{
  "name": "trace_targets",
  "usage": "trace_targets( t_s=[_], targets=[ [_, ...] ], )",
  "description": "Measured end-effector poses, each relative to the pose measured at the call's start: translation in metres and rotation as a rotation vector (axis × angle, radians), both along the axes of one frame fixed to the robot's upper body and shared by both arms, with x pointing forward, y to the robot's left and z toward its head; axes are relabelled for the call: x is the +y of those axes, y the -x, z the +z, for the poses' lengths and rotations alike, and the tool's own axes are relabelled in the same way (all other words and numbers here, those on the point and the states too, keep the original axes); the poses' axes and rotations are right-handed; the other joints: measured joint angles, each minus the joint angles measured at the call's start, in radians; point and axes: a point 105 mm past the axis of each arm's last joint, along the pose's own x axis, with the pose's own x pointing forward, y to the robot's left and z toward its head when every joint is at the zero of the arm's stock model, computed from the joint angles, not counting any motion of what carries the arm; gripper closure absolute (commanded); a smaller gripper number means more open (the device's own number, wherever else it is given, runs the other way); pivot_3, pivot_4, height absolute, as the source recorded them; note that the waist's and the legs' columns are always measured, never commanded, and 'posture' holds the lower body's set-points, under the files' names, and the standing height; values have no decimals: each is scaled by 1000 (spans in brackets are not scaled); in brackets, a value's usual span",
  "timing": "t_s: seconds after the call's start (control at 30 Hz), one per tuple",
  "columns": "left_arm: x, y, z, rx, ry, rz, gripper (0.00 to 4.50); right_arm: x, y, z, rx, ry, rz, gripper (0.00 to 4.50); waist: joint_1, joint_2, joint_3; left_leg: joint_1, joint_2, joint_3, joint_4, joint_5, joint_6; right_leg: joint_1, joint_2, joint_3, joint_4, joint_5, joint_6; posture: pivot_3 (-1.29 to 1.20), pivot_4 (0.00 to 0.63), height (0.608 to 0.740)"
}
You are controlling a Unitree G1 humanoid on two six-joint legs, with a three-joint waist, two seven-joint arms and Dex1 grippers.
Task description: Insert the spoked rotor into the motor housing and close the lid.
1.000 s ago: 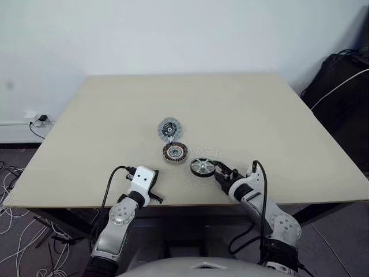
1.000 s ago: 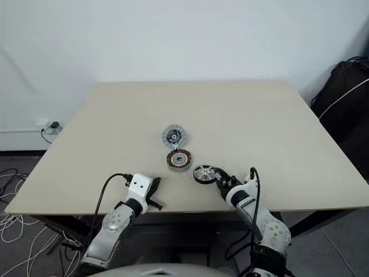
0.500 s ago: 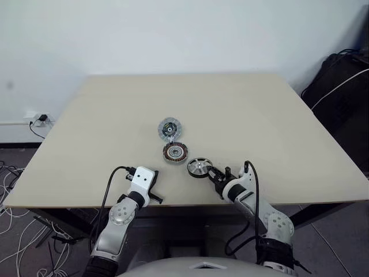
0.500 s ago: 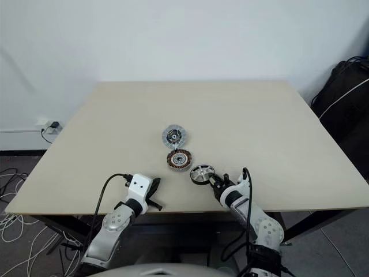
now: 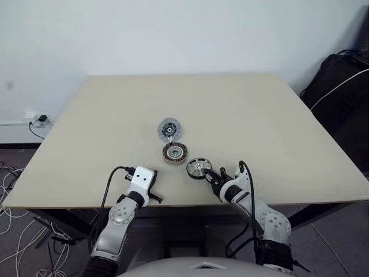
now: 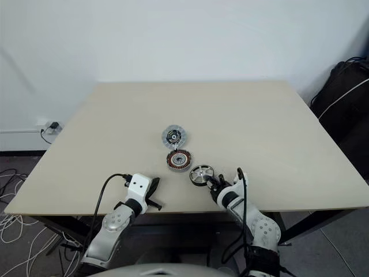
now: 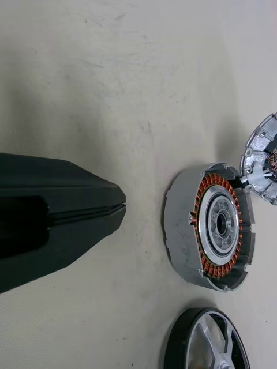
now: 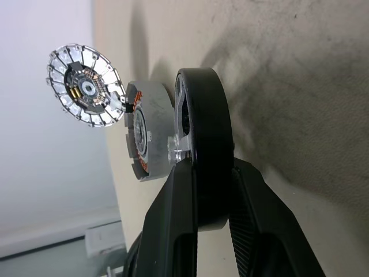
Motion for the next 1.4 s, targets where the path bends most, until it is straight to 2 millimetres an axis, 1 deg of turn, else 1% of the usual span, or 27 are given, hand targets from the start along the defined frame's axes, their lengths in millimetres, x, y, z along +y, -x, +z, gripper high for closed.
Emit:
trace_targets(
  t_s=[0.1,0.17,0.3,0.37,0.53,0.63,0.77,0.93,1.0,1.07,1.27,1.4],
  targets=[
    [0,0,0,0,-1,0,4500,0,0,4,-11,-6,-3,4093,0,0,1,0,0,0,0,0,0,0,0,0,0,0,0,0,0,740],
    [0,0,0,0,-1,0,4500,0,-2,10,-35,-28,-7,4093,0,1,1,0,0,0,0,0,0,0,0,0,0,0,0,0,0,740],
    [0,0,0,0,-1,0,4500,2,-14,35,-135,-73,-17,4093,0,1,2,0,0,0,0,1,1,0,0,0,0,0,0,0,0,740],
    [0,0,0,1,-1,0,4500,3,-18,44,-170,-89,-17,4093,0,1,2,0,0,0,0,1,2,0,0,0,0,0,0,0,0,740],
    [1,2,-2,7,2,5,4500,15,-28,53,-208,-116,9,4093,-1,1,2,0,0,0,-1,2,3,0,0,0,-1,0,0,0,0,740],
    [2,2,-2,10,11,7,4500,25,-36,52,-211,-118,39,4093,0,1,2,0,0,0,-1,2,3,0,0,0,-1,0,0,0,0,740],
    [3,3,-2,14,19,12,4500,40,-45,44,-188,-117,87,4093,0,1,2,0,0,0,-1,2,4,-1,0,0,-1,1,0,0,0,740],
    [4,6,-1,12,22,18,4500,58,-61,50,-211,-141,121,4093,-1,1,2,0,0,0,-1,2,4,-1,1,-1,0,3,-4,0,0,740],
    [5,6,-1,11,22,21,4500,66,-64,50,-215,-151,141,4093,-1,1,1,0,0,0,-1,2,4,-1,1,-1,0,4,-5,0,0,740],
    [5,7,-1,12,21,25,4500,73,-65,46,-199,-151,157,4093,0,1,1,0,-1,0,-1,2,4,-1,1,-2,0,4,-5,0,0,740],
    [6,8,-1,13,21,27,4500,80,-62,24,-144,-122,184,4093,-1,1,1,0,-1,0,-1,2,3,-2,1,-2,1,4,-6,0,0,740],
    [6,8,-1,14,21,28,4500,81,-65,22,-149,-106,191,4093,-2,1,1,0,-1,0,-1,2,3,-2,1,-2,2,4,-6,0,0,740]
  ],
)
